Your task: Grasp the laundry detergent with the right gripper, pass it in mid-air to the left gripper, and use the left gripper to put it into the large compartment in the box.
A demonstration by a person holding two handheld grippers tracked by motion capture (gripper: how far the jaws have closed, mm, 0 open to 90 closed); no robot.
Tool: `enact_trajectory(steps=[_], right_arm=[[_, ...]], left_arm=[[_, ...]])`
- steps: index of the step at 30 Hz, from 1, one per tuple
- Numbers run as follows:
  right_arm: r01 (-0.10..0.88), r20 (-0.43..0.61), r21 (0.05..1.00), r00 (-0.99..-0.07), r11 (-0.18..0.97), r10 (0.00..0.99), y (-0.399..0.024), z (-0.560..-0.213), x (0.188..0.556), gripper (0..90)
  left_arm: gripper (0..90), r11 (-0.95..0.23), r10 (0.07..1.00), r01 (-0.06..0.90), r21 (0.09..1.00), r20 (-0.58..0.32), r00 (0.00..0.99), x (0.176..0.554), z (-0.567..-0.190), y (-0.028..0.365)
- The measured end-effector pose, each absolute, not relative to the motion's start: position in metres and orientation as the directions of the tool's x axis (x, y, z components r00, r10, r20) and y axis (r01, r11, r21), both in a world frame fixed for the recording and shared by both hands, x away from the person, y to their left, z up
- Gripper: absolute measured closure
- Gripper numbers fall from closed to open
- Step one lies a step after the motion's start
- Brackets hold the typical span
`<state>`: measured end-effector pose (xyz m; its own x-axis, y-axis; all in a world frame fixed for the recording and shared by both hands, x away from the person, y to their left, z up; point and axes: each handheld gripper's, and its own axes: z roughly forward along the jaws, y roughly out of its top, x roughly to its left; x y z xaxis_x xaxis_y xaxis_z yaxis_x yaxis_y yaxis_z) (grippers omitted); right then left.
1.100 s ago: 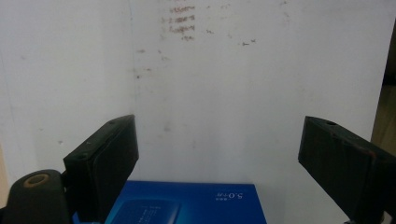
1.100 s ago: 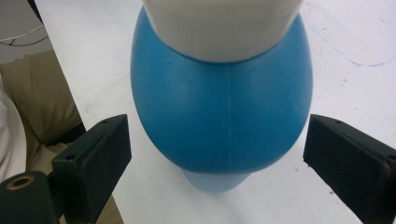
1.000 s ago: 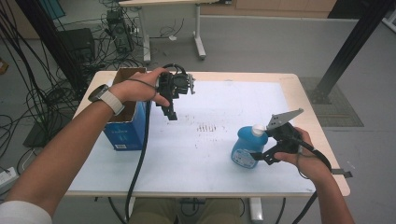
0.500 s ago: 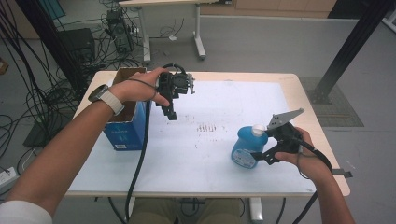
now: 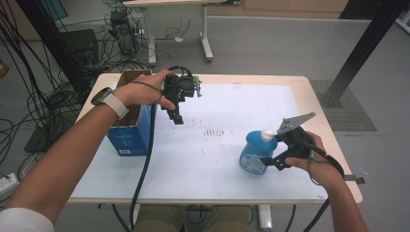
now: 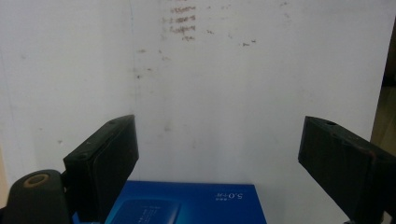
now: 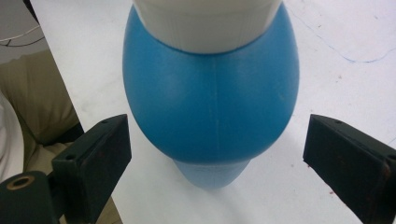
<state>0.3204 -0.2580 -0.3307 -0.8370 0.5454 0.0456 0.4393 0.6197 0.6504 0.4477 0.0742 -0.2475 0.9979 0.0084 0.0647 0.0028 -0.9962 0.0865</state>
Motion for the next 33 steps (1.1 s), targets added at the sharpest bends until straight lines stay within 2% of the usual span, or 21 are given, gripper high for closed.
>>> enact_trajectory(steps=[33], right_arm=[[0.441, 0.046, 0.653, -0.835, 0.616, 0.548, -0.2572, -0.3302, 0.3214, 7.6]], left_arm=[[12.6, -0.996, 0.008, 0.002, 0.091, 0.063, 0.998, 0.4475, -0.2469, 0.0755]])
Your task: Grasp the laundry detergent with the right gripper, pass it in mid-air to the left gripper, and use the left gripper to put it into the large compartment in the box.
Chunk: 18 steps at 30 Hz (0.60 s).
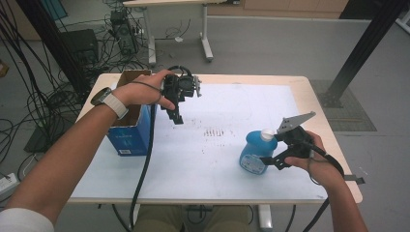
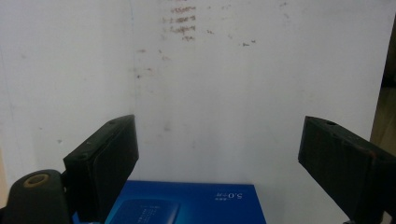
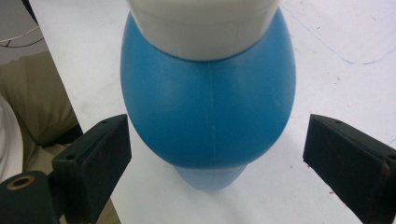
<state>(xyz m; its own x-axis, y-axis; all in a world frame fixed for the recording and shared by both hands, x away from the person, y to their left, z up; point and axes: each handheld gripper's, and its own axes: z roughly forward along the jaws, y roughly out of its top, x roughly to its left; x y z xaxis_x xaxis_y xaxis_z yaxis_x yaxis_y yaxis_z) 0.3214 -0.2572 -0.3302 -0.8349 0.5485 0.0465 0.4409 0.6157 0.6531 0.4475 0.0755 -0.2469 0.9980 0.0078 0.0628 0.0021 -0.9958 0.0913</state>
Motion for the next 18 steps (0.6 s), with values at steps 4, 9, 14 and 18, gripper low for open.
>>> enact_trajectory(steps=[4, 9, 14, 18], right_arm=[[0.437, 0.046, 0.654, -0.837, 0.617, 0.545, -0.2568, -0.3308, 0.3221, 7.6], [0.438, 0.047, 0.655, -0.837, 0.616, 0.546, -0.2564, -0.3313, 0.3220, 7.7], [0.437, 0.045, 0.655, -0.837, 0.616, 0.545, -0.2568, -0.3306, 0.3220, 7.7], [0.437, 0.045, 0.655, -0.837, 0.617, 0.545, -0.2568, -0.3304, 0.3221, 7.7]], left_arm=[[13.0, -0.996, 0.011, 0.005, 0.093, 0.064, 0.998, 0.4477, -0.2466, 0.0763], [12.9, -0.996, 0.013, 0.007, 0.093, 0.066, 0.998, 0.4481, -0.2465, 0.0775], [12.9, -0.995, 0.014, 0.008, 0.096, 0.067, 0.998, 0.4482, -0.2467, 0.0771], [12.9, -0.996, 0.009, 0.003, 0.094, 0.067, 0.998, 0.4483, -0.2470, 0.0757]])
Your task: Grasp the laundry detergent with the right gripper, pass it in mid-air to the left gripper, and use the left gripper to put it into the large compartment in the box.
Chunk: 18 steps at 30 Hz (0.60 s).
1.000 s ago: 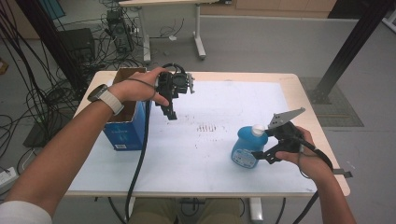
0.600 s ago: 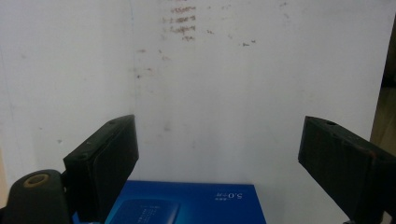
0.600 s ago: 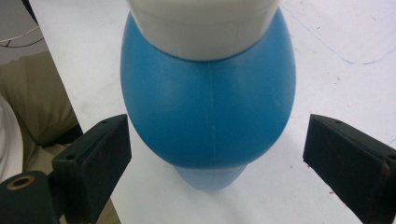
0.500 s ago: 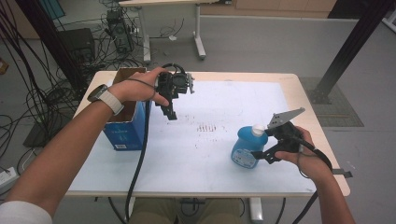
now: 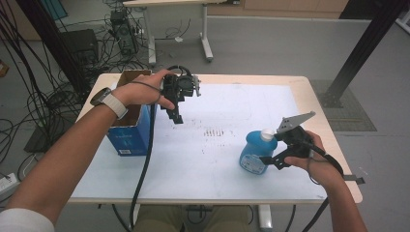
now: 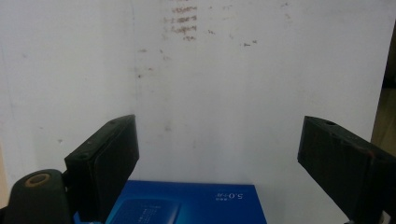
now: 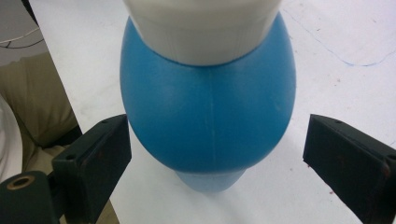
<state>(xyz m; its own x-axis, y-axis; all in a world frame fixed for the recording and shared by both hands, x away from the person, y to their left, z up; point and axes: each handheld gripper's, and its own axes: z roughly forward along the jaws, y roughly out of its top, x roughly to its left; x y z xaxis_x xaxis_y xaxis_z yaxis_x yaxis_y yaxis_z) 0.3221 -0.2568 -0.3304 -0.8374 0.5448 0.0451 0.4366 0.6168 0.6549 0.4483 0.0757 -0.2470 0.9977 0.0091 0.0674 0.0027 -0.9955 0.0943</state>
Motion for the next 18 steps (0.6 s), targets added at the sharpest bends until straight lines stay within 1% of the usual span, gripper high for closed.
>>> enact_trajectory(steps=[18], right_arm=[[0.437, 0.044, 0.663, -0.833, 0.608, 0.551, -0.2569, -0.3322, 0.3212, 7.4]], left_arm=[[12.9, -0.995, 0.009, 0.002, 0.096, 0.069, 0.998, 0.4483, -0.2470, 0.0758]])
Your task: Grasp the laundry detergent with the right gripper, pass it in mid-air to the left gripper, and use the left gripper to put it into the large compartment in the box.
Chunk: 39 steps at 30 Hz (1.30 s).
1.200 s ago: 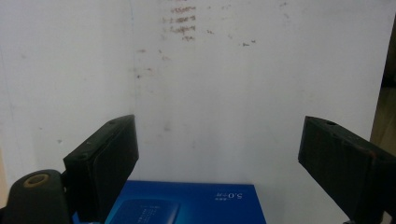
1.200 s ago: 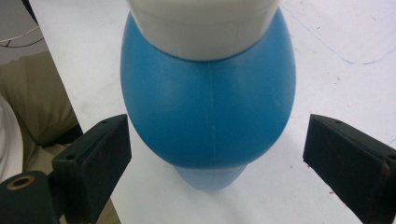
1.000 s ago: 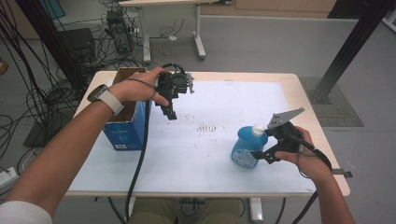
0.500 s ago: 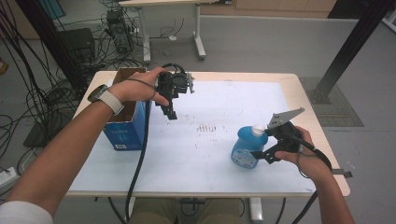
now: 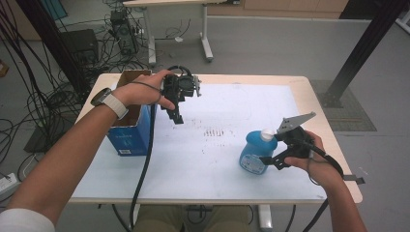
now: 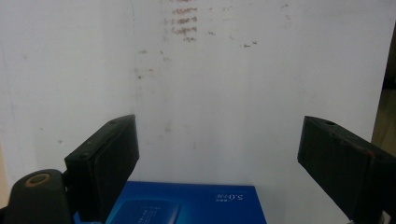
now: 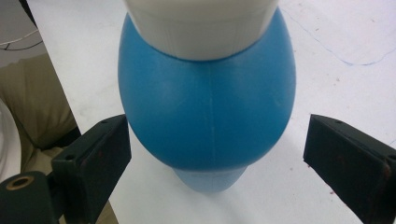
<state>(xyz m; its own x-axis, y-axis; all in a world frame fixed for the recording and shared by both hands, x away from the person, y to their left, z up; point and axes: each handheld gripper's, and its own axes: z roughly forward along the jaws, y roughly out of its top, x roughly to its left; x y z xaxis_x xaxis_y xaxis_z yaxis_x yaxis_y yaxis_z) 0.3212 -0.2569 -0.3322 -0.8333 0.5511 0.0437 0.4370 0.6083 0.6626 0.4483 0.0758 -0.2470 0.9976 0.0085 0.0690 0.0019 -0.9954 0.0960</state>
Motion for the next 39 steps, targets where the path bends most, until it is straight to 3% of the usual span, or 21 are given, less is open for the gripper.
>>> enact_trajectory(steps=[39], right_arm=[[0.407, 0.044, 0.718, -0.836, 0.565, 0.547, -0.252, -0.354, 0.320, 13.0]], left_arm=[[13.0, -0.995, 0.011, 0.004, 0.102, 0.066, 0.998, 0.448, -0.249, 0.074]])
